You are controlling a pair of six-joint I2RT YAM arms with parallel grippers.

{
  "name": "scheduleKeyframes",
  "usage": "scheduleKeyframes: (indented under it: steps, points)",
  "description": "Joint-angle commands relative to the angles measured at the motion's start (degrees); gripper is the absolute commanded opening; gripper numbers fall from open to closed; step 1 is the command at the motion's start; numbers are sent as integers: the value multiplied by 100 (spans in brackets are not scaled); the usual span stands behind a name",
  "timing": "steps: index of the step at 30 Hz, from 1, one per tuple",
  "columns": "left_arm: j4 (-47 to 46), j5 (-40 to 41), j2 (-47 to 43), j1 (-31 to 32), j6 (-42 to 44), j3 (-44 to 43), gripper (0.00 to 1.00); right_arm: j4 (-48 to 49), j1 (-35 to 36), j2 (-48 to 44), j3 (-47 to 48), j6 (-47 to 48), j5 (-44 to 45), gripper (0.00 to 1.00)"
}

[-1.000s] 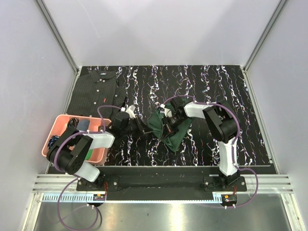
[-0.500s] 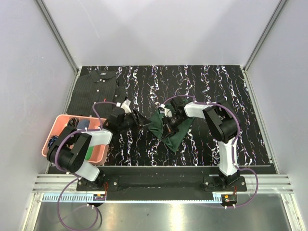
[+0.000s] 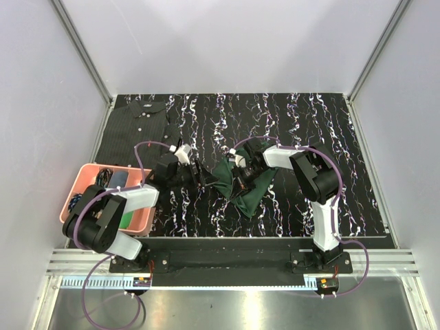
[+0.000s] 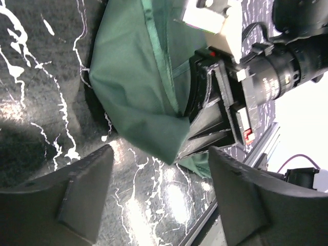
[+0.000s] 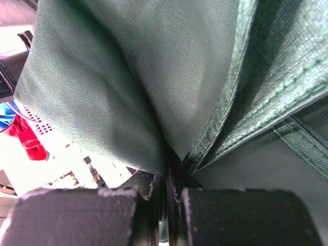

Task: Fold the napkin, place the utensils inside, and roll it up
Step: Roll the napkin with the utensil

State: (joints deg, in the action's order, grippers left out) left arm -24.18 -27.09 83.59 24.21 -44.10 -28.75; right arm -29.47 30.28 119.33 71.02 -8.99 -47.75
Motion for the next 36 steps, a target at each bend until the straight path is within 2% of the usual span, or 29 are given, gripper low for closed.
scheduleKeyframes:
  steps: [1, 6, 12, 14, 15, 16, 25, 31, 36]
  points:
    - [-138, -244, 69, -21, 156, -183, 68, -41, -40, 187, 61, 56, 266, 0]
    - [-420, -358, 324, -21, 33, -254, 49, -58, -40, 205, 61, 47, 292, 0]
    - [-850, -656, 561, -21, -309, -289, 46, -85, -40, 258, 78, -6, 362, 0]
    - [-947, -736, 623, -21, -485, -280, 49, -85, -40, 284, 104, -23, 363, 0]
    - [-1035, -797, 632, -21, -529, -263, 58, -102, -40, 293, 105, -23, 354, 0]
    - [-1044, -789, 649, -21, -565, -245, 60, -94, -40, 310, 113, -32, 345, 0]
    - [-1027, -719, 1009, -21, -767, -508, 65, -129, -40, 293, 122, 100, 354, 0]
    - [-395, -525, 1115, -48, -706, -772, 65, -146, -40, 275, 122, 170, 459, 0]
    - [-52, -613, 1220, -135, -864, -834, 70, -173, -31, 284, 113, 222, 520, 0]
